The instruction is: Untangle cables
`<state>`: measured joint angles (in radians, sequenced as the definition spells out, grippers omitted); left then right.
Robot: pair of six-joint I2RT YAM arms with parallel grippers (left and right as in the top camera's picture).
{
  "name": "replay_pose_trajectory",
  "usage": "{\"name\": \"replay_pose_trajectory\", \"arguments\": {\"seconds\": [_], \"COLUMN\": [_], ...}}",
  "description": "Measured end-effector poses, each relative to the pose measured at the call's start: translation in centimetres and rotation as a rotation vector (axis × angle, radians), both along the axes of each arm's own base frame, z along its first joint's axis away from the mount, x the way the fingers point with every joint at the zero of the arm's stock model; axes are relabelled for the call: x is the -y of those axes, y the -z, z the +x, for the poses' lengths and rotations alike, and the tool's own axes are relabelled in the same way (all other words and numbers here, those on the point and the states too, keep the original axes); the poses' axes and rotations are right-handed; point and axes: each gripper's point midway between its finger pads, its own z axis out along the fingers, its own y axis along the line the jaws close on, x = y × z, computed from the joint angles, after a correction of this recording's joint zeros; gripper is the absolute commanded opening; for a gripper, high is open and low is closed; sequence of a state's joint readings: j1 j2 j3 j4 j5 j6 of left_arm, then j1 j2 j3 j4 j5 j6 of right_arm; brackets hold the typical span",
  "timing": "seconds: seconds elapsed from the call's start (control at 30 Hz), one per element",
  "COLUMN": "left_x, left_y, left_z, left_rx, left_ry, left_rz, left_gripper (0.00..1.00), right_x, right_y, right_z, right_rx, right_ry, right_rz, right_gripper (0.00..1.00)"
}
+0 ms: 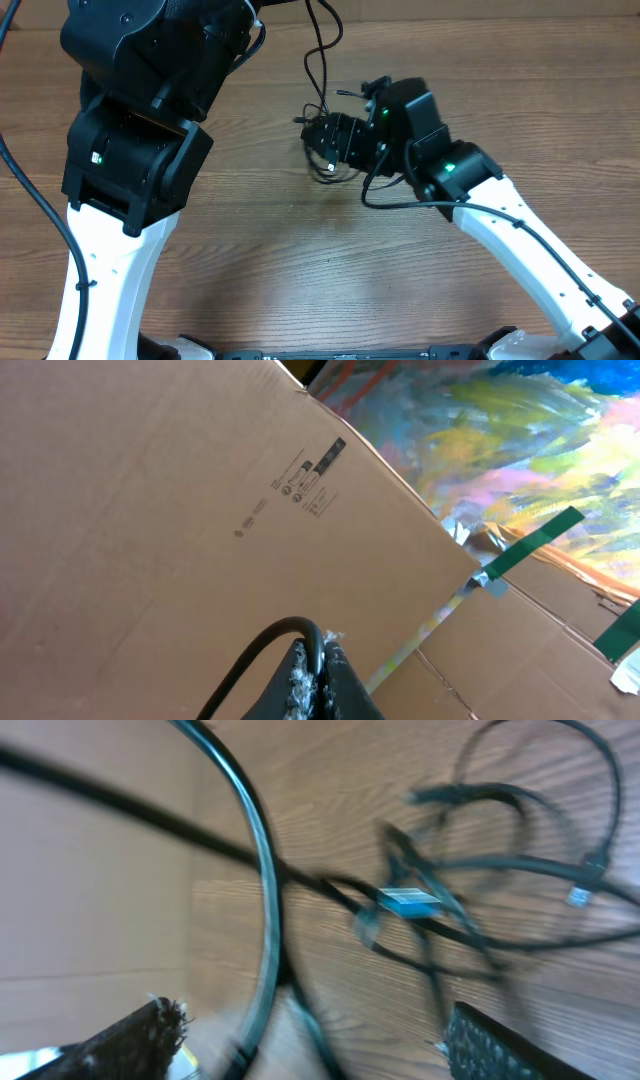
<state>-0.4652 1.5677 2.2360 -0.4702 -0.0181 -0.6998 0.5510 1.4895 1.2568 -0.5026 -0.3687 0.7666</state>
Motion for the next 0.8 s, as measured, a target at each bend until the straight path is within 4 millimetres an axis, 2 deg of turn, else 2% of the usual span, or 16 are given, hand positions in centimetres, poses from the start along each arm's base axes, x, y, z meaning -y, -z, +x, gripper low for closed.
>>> {"name": "replay_pose_trajectory", "arguments": {"seconds": [0.03, 0.13, 0.17, 0.27, 0.33, 0.4, 0.43, 0.57, 0.7, 0.8], "left_x": [0.0, 0.2, 0.2, -0.3, -0.6, -0.9, -0.9, -1.4, -1.9, -2.0], "left_y": [-0.1, -0.7, -0.9, -1.9, -2.5, -2.9, -3.0, -2.6, -2.5, -2.3], "left_z": [-0.1, -0.5, -0.8, -1.7, -2.4, -2.9, -3.0, -2.7, -2.5, -2.3], "left_rx": [0.002, 0.022, 0.027, 0.046, 0.057, 0.068, 0.069, 0.052, 0.045, 0.039], "left_ry": [0.001, 0.011, 0.015, 0.018, 0.02, 0.02, 0.021, -0.009, -0.041, -0.051], "left_rz": [-0.001, -0.015, -0.022, -0.05, -0.061, -0.067, -0.068, -0.067, -0.072, -0.072], "left_gripper": [0.05, 0.05, 0.05, 0.04, 0.04, 0.04, 0.04, 0.04, 0.04, 0.04], "right_x": [0.1, 0.3, 0.5, 0.1, -0.4, -1.1, -1.8, -4.1, -4.7, -5.4], "right_y": [0.3, 1.2, 1.9, 3.0, 3.0, 2.3, 1.7, -1.0, -1.4, -2.4], "right_z": [0.0, 0.7, 1.1, 2.1, 2.5, 2.5, 2.4, 1.7, 1.0, 0.5], "right_rx": [0.002, 0.029, 0.027, 0.033, 0.042, 0.057, 0.068, 0.152, 0.147, 0.165], "right_ry": [0.017, 0.061, 0.078, 0.088, 0.079, 0.054, 0.027, -0.115, -0.167, -0.216], "right_rz": [-0.022, -0.084, -0.106, -0.116, -0.098, -0.061, -0.026, 0.087, 0.118, 0.165], "right_gripper": [0.62, 0.17, 0.15, 0.25, 0.38, 0.56, 0.72, 0.73, 0.73, 0.73]}}
